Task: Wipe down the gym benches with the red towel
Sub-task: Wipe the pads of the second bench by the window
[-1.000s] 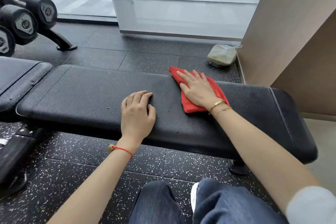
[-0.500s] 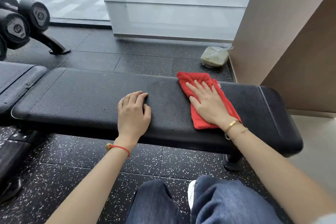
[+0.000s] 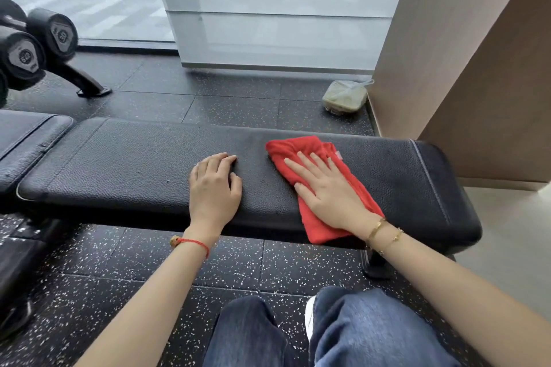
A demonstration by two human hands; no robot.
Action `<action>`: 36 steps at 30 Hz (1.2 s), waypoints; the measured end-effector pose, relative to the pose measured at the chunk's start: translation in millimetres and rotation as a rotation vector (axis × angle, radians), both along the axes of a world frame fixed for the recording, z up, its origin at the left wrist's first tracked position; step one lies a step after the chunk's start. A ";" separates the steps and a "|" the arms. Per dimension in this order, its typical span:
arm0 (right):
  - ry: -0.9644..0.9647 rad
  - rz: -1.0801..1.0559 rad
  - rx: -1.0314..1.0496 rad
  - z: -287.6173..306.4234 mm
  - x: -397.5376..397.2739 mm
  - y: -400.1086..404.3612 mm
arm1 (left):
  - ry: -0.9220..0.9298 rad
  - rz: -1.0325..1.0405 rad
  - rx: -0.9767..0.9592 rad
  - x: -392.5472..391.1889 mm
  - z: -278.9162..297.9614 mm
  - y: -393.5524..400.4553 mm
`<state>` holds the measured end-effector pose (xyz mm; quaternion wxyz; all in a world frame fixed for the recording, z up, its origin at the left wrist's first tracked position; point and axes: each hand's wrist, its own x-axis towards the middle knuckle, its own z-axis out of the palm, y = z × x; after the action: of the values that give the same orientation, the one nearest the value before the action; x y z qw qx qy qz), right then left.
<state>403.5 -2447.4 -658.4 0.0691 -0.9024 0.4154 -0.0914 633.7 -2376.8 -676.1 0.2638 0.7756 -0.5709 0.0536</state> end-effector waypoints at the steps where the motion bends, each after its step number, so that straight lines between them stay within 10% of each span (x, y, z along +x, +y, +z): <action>1: 0.004 -0.090 0.012 1.7 1.2 -10.1 | 0.000 0.000 0.002 -0.1 -0.4 0.2; 6: -0.022 -0.322 0.025 1.0 51.5 -16.4 | 0.007 0.021 -0.001 -1.7 -1.3 -1.1; 36: 0.012 0.104 -0.077 -1.0 21.1 3.5 | 0.001 -0.009 0.007 2.0 1.1 1.4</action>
<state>424.7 -2443.8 -659.4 0.0365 -0.9253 0.3645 -0.0980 635.7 -2375.4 -675.0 0.2616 0.7741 -0.5743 0.0501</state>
